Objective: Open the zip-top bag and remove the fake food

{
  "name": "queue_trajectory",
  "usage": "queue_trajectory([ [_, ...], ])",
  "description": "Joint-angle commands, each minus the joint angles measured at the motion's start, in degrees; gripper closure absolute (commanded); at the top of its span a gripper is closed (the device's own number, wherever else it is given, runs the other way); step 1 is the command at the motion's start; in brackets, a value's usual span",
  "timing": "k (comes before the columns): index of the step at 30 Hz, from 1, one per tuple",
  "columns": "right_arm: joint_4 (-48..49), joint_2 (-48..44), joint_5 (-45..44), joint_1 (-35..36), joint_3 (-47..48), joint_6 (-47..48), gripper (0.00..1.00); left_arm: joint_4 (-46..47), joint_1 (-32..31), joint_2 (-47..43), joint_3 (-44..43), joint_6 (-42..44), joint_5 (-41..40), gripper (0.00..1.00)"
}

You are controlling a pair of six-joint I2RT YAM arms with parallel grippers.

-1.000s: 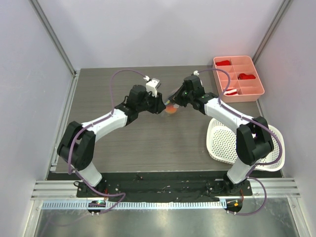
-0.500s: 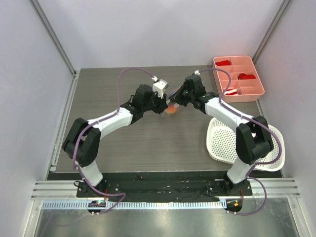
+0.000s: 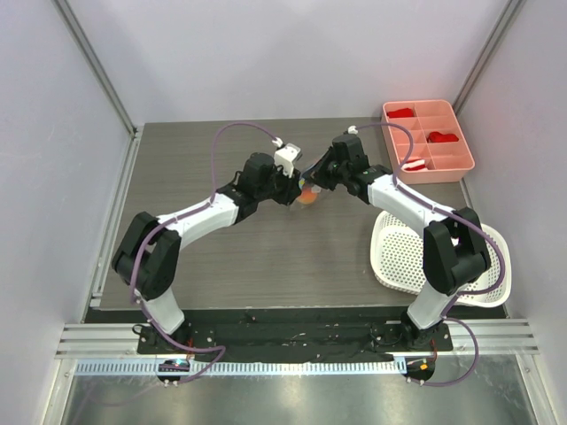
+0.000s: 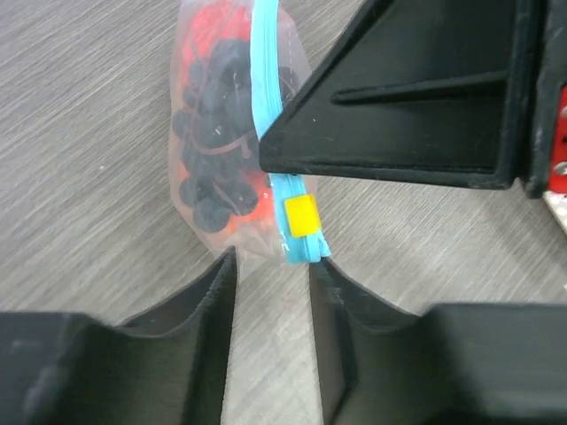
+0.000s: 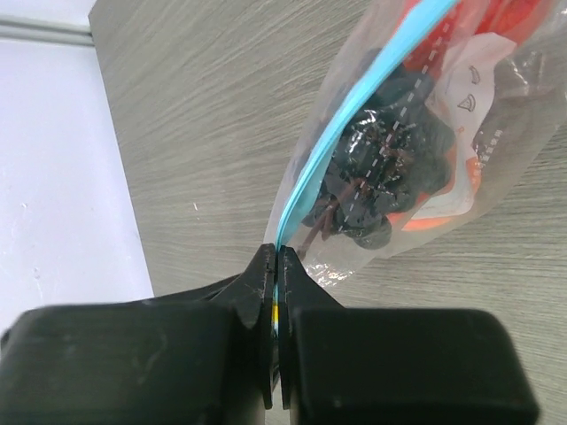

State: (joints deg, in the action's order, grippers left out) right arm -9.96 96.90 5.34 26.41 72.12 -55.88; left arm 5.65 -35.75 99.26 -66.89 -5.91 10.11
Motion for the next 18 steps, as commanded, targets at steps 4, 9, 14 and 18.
queue_trajectory([
  [4, -0.33, 0.83, 7.62, 0.48, 3.90, 12.50, 0.96, 2.26, 0.50, -8.82, 3.78, -6.45, 0.35, 0.48],
  [9, -2.87, 3.20, 11.26, 0.48, 8.38, 24.92, 0.99, 3.84, 6.11, -11.55, 4.93, -22.63, 7.82, 0.48],
  [14, -6.54, 4.26, 20.31, 1.18, 11.37, 38.36, 0.99, 3.13, 10.95, -11.46, 4.22, -32.74, 13.09, 0.55],
  [18, -12.10, 4.44, 21.46, 2.76, 11.56, 53.11, 0.98, 5.35, 14.56, -11.38, 5.20, -43.21, 13.63, 0.48],
])
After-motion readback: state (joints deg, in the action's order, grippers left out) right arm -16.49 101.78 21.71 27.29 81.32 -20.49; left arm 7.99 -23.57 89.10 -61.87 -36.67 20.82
